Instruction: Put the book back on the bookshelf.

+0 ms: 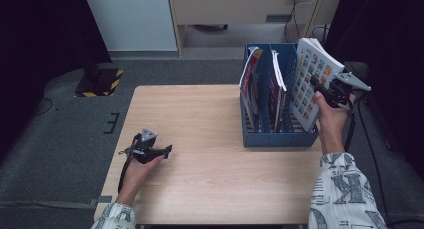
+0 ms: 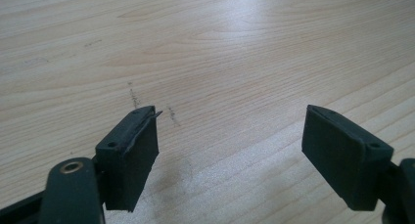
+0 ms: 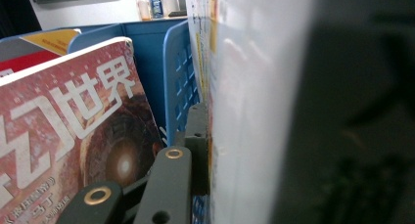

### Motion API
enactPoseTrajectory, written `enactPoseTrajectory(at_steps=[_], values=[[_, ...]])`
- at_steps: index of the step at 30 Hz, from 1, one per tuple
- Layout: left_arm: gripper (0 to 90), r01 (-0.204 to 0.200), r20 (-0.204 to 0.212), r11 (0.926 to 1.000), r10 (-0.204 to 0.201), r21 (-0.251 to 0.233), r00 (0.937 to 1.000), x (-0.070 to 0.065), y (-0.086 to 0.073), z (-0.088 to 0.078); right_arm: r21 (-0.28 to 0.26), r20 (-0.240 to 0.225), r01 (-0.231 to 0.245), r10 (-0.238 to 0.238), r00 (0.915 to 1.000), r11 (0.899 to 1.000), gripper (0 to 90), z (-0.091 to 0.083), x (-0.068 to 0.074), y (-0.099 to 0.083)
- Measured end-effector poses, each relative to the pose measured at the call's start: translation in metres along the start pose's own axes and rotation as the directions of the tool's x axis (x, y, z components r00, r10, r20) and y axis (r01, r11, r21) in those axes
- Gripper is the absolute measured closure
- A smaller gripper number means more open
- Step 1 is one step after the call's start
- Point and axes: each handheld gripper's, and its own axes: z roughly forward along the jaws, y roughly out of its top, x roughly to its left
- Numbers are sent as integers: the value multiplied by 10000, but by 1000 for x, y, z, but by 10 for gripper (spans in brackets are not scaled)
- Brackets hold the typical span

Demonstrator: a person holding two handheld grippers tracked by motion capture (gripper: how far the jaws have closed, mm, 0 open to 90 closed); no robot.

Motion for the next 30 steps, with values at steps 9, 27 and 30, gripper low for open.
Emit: enactPoseTrajectory(at_steps=[9, 27, 30], values=[[216, -124, 30, 9999, 124, 26, 9999, -2, 0, 1, 154, 98, -53, 51, 9999, 9999, 741, 6, 3, -14], [215, -55, 10, 10000, 55, -50, 10000, -1, 2, -2, 429, 180, -99, 91, 9998, 9990, 741, 11, 4, -31], [215, -90, 25, 10000, 90, -38, 10000, -2, 1, 0, 467, 152, -149, 142, 9998, 9988, 741, 12, 4, -34]])
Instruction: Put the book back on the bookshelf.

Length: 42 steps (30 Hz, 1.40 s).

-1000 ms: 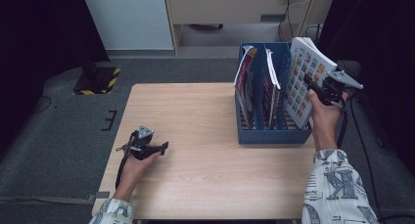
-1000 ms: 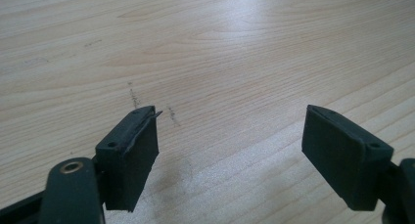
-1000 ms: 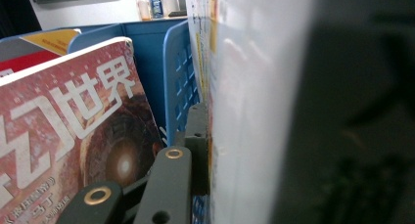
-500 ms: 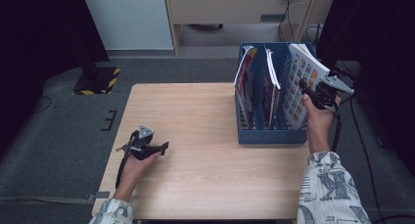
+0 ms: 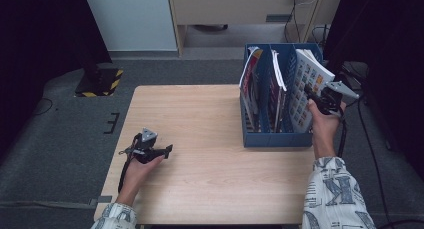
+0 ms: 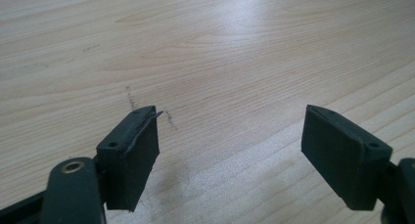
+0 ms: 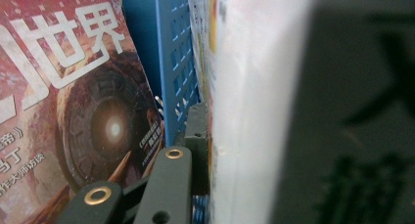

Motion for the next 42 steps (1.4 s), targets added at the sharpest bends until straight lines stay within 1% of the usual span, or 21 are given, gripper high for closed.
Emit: enactPoseTrajectory(at_steps=[10, 16, 18, 21, 23, 30, 32, 34, 37, 42], values=[[215, 19, -10, 10000, -19, -42, 10000, 0, 0, -1, 102, -86, 170, -169, 9998, 9998, 739, -1, 2, 1], [215, 2, -30, 10000, -2, -56, 10000, 0, 1, -2, 194, -279, 249, -243, 9993, 9995, 738, -3, 3, 0], [215, 34, -32, 10000, -34, -74, 10000, 0, 1, -2, 216, -266, 257, -251, 9993, 9994, 738, -3, 3, 0], [215, 50, -19, 9999, -50, -96, 10000, 0, 1, -3, 278, -299, 298, -290, 9991, 9992, 737, -4, 3, -1], [215, 42, -12, 9999, -42, -101, 10000, 0, 2, -3, 416, -356, 370, -355, 9987, 9984, 737, -6, 3, -1], [215, 39, 5, 9999, -39, -140, 10000, -1, 2, -3, 586, -413, 372, -348, 9985, 9976, 734, -10, 1, -1], [215, 27, 6, 9999, -27, -122, 10000, -1, 2, -2, 643, -551, 523, -488, 9973, 9966, 730, -11, 3, -1], [215, 10, 7, 9999, -10, -112, 10000, -2, 2, -2, 627, -638, 583, -543, 9965, 9963, 728, -12, 3, -1], [215, 10, 15, 9999, -10, -112, 10000, -2, 3, -2, 630, -637, 639, -599, 9962, 9960, 728, -12, 4, -1], [215, 37, 15, 9998, -36, -180, 10000, -2, 3, -3, 529, -657, 590, -555, 9963, 9969, 724, -14, 5, -2]])
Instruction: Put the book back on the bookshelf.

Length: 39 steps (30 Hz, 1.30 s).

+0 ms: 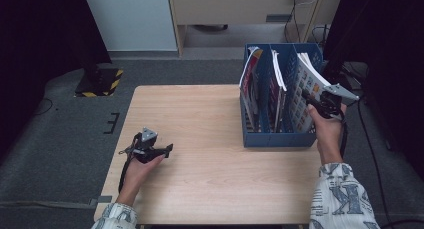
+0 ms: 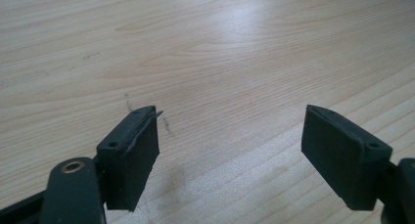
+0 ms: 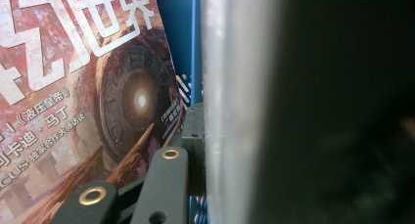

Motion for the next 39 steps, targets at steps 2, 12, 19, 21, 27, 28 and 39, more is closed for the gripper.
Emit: enactPoseTrajectory(at_steps=[2, 12, 19, 21, 27, 28, 39], values=[[215, -2, 3, 10000, 2, -7, 10000, 0, 0, 0, -12, -6, -19, 19, 10000, 10000, 724, 0, 0, 0], [215, -7, 3, 10000, 7, -4, 10000, 0, 0, 0, -483, -74, -258, 254, 9996, 9985, 718, -5, -2, 0], [215, -33, 5, 10000, 33, 1, 10000, -1, 1, 0, -661, 15, -234, 236, 9997, 9975, 719, -9, -2, 3], [215, -36, 7, 10000, 36, -23, 10000, -1, 1, -1, -723, 16, -240, 242, 9997, 9971, 717, -9, -1, 3], [215, -21, 15, 10000, 21, -23, 10000, -1, 1, -1, -1082, -80, -178, 170, 9998, 9940, 714, -12, 3, 10], [215, -28, 14, 10000, 28, -31, 10000, -1, 1, -1, -1041, -88, -82, 73, 9999, 9945, 716, -13, 4, 13], [215, -38, 28, 10000, 38, -33, 10000, -1, 2, -1, -993, -209, 143, -165, 9996, 9950, 720, -12, 8, 14]])
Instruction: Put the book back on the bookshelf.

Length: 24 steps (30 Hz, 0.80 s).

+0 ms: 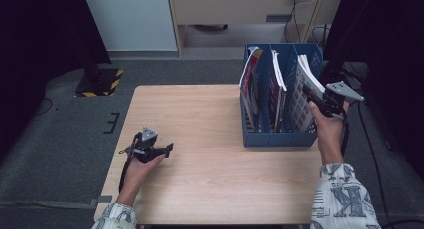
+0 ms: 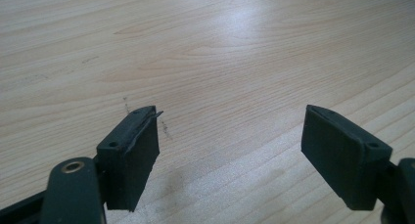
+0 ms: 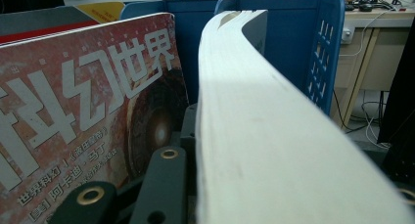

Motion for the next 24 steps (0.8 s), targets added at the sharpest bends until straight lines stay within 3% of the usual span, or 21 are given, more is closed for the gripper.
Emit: enactPoseTrajectory(at_steps=[4, 9, 24], values=[[215, -11, 2, 10000, 11, 5, 10000, 0, 0, 1, 51, 38, 138, -138, 9999, 9999, 730, 0, 2, 1], [216, -22, -7, 10000, 22, -52, 10000, 0, 1, 0, -50, 184, -123, 124, 9998, 9999, 735, 1, 1, 1], [216, 9, 23, 10000, -8, -80, 10000, -1, 1, 0, -154, 694, -29, 40, 9976, 9999, 738, 8, -1, 5]])
